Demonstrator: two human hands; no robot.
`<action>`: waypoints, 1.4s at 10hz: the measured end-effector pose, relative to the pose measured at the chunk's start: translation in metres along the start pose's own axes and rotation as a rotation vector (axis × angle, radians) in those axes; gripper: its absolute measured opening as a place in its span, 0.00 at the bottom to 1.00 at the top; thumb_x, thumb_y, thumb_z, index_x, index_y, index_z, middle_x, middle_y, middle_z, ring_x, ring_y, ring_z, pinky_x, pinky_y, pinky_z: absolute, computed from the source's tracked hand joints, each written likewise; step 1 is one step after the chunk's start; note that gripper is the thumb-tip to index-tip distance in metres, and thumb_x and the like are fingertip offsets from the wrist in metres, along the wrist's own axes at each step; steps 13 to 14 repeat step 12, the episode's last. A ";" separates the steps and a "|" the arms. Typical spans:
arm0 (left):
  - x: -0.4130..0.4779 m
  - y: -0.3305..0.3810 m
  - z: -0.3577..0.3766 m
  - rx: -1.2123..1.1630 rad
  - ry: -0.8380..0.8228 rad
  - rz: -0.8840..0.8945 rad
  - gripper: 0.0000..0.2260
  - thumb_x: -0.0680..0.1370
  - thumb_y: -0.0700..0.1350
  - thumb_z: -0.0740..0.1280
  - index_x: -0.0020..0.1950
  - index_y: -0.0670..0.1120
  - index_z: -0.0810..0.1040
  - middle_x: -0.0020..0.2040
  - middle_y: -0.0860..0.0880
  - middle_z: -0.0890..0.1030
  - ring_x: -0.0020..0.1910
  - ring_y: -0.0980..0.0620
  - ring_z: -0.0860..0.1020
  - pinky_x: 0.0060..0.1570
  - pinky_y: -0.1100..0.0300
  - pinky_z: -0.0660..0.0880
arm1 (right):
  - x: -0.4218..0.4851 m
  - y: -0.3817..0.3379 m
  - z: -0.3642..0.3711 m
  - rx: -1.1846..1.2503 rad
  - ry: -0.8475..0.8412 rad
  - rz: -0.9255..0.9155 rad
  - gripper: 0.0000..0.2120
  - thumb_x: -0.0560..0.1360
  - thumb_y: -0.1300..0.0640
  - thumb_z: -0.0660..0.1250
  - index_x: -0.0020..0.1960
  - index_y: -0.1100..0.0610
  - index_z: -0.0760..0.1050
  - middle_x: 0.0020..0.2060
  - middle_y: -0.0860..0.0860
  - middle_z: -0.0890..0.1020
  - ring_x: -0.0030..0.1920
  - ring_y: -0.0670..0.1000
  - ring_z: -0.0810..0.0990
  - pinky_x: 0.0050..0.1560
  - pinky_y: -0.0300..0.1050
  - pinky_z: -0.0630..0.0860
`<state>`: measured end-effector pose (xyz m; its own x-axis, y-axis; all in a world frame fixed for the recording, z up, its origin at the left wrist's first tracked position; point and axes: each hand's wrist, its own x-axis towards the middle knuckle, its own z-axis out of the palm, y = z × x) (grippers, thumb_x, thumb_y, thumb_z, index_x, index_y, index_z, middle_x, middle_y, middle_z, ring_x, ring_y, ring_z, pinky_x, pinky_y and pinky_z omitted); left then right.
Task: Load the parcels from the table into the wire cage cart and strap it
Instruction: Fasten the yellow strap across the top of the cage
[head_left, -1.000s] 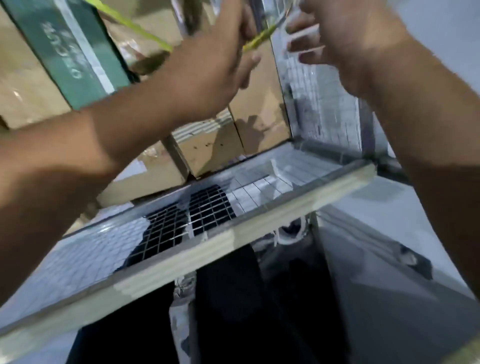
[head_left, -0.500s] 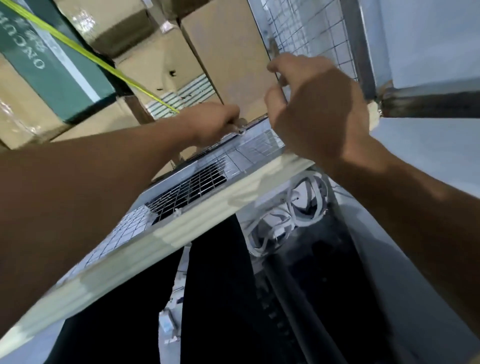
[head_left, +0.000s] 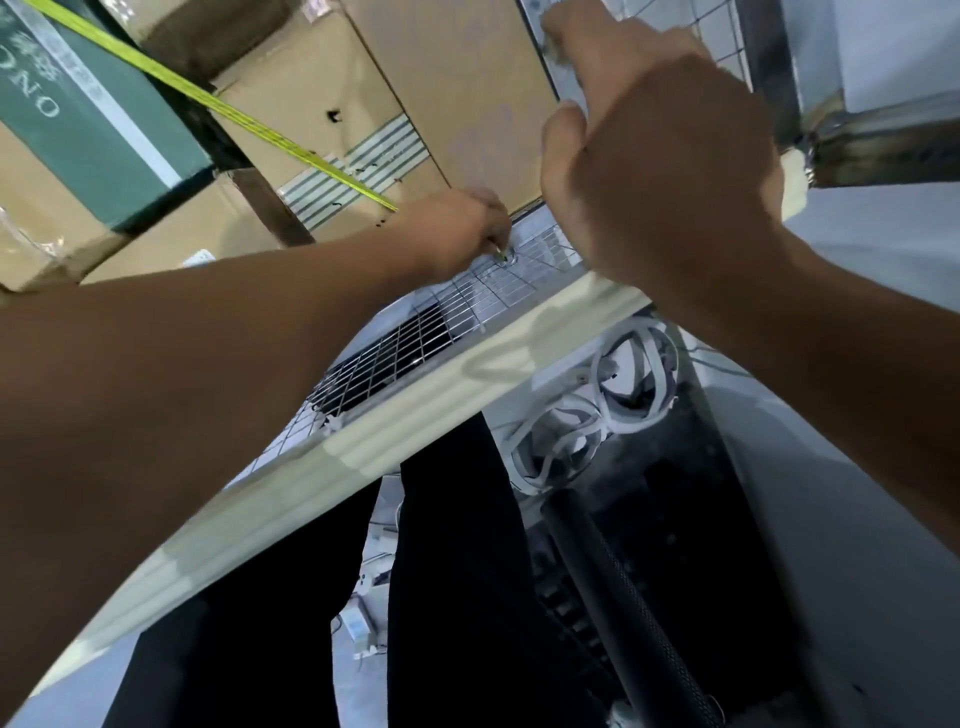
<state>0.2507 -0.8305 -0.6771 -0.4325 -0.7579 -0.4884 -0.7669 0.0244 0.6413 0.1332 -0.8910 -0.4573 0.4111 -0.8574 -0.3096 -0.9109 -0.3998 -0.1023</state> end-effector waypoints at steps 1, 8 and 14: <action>0.000 0.007 0.018 -0.079 0.073 -0.079 0.07 0.81 0.46 0.70 0.57 0.47 0.84 0.58 0.40 0.79 0.53 0.37 0.79 0.46 0.56 0.64 | 0.001 0.000 0.003 0.015 0.036 0.022 0.22 0.78 0.54 0.54 0.69 0.53 0.73 0.52 0.55 0.82 0.52 0.61 0.81 0.49 0.54 0.76; -0.010 0.017 -0.005 0.106 0.132 0.047 0.10 0.80 0.42 0.67 0.61 0.43 0.78 0.55 0.40 0.75 0.49 0.43 0.72 0.41 0.53 0.61 | 0.000 -0.001 0.000 0.040 0.025 0.004 0.25 0.79 0.41 0.54 0.68 0.54 0.73 0.59 0.55 0.81 0.59 0.60 0.76 0.53 0.55 0.72; -0.055 0.006 -0.066 0.263 0.147 0.076 0.18 0.84 0.48 0.62 0.69 0.39 0.75 0.67 0.37 0.75 0.62 0.34 0.75 0.60 0.43 0.71 | -0.003 -0.006 -0.004 0.100 0.043 0.015 0.27 0.78 0.37 0.55 0.69 0.51 0.76 0.58 0.54 0.83 0.60 0.59 0.78 0.55 0.56 0.77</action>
